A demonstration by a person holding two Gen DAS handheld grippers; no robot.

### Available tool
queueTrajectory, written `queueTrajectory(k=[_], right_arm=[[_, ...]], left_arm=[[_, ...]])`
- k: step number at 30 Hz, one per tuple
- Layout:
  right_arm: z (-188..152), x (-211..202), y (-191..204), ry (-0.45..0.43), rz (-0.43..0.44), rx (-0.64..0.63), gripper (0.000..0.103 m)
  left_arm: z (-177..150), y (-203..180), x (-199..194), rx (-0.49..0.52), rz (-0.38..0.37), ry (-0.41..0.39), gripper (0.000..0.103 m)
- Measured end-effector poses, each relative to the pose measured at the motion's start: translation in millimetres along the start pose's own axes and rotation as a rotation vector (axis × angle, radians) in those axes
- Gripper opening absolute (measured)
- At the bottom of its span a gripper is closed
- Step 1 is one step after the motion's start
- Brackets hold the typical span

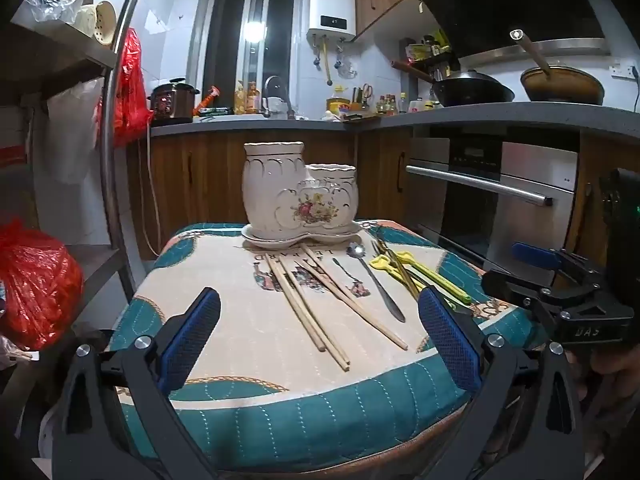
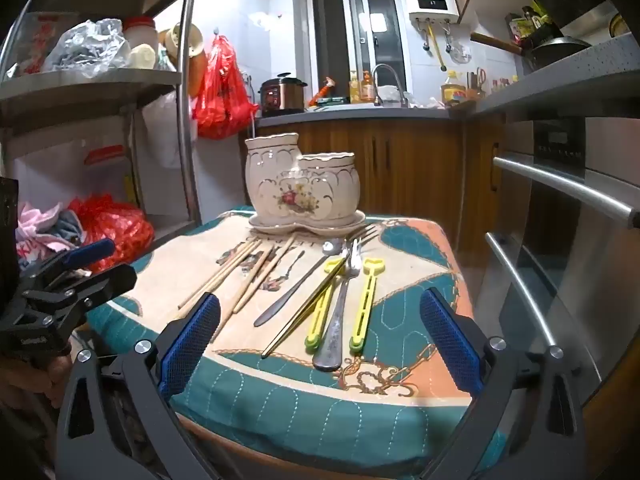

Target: Organize utensils

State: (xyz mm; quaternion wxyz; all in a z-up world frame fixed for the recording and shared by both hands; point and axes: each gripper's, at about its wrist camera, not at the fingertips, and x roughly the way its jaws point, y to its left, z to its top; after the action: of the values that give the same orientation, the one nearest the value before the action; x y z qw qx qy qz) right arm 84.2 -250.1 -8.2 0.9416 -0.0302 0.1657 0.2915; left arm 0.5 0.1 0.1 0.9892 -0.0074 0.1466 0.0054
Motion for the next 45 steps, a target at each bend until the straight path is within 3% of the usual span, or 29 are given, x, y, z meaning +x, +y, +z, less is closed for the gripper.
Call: queueTrajectory(k=[8,12,45], right_arm=[[0,0,-1,-0.006,0.001,-0.003,0.099],[0,0,-3,-0.005,0.001,0.0,0.099],[2,3,-5,0.016,0.034,0.029,0.099]], left_arm=[[2,2,9,-0.009,-0.042,0.007,0.098],[7,5,-2,-0.01,-0.006,-0.018,0.098],[1,-2,-2,-0.011,-0.04,-0.012,0.098]])
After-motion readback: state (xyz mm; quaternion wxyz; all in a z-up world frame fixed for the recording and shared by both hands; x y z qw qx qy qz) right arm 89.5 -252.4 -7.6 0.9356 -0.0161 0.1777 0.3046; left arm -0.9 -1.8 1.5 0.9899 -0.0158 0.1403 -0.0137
